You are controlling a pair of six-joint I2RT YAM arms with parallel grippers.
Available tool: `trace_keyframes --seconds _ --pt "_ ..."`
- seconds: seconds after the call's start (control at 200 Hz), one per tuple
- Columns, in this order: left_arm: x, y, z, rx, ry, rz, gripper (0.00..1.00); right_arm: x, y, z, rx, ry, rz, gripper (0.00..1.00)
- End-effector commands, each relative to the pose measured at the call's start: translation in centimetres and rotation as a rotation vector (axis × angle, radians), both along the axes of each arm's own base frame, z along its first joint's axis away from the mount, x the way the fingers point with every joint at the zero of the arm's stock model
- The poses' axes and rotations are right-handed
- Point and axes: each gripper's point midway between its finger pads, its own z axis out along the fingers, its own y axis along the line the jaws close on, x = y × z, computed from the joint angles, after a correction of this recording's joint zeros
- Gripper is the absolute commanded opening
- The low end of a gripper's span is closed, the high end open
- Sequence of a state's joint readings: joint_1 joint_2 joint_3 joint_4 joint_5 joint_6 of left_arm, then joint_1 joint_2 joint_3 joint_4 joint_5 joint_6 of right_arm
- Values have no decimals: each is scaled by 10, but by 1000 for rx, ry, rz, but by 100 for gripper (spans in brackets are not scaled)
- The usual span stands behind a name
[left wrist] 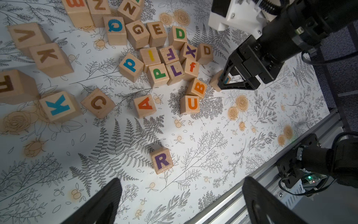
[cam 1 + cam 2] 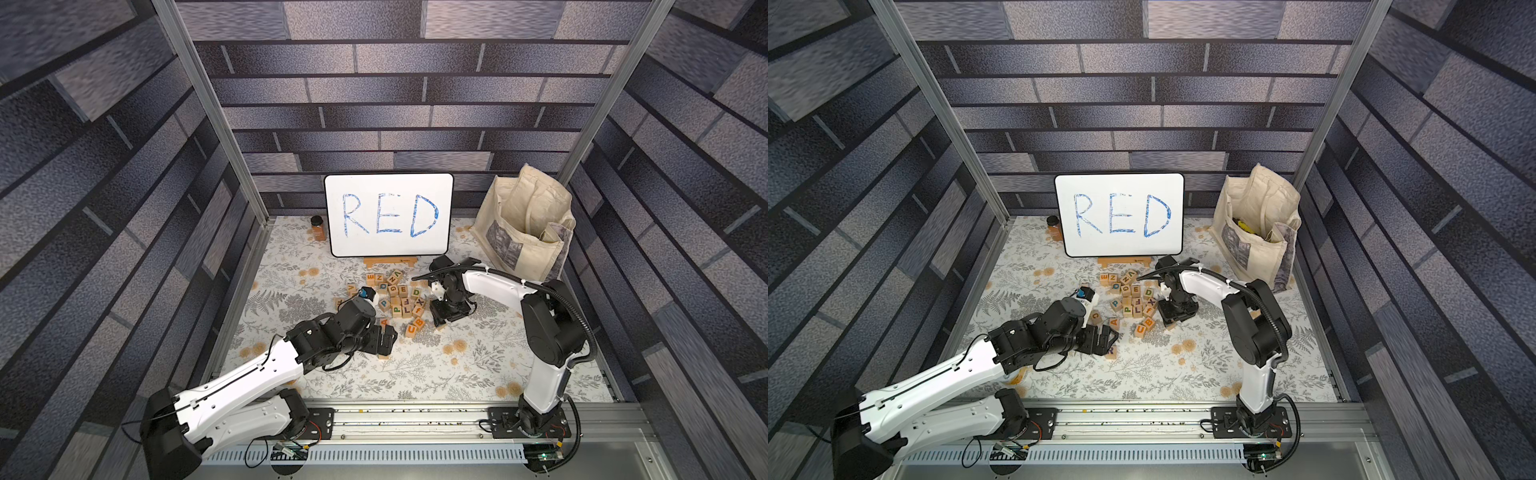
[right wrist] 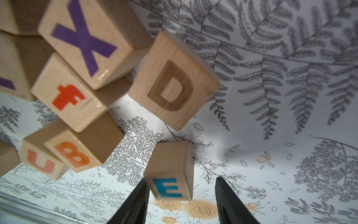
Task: Assemble the uppercase word "red" with letter blocks
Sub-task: Pick up the letter block from the center of the board.
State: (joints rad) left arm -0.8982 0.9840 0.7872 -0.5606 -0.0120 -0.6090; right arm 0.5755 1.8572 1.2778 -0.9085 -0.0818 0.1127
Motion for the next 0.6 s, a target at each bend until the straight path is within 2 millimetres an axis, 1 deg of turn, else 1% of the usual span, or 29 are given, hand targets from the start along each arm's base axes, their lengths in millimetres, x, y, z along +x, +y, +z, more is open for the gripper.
trace_keyframes --seconds 0.0,0.195,0.27,0.386,0.441,0.506,0.596 --pt "1 5 -1 5 -15 32 100 5 -7 -3 -30 -31 -6 54" --pt "0 5 -2 15 -15 29 100 14 -4 -4 -35 -57 -20 47" --pt "0 6 -2 18 -12 27 100 15 -4 -6 -43 -47 -30 45" --pt "0 6 -2 16 -14 32 100 14 -6 -10 -57 -35 -62 43" --pt "0 6 -2 18 -14 32 100 11 -8 -14 -69 -17 -87 41" --pt "0 7 -1 19 -16 34 100 8 -8 -16 -72 -4 -118 38" --pt "0 8 -2 21 -14 34 100 8 -11 -17 -83 -11 -166 28"
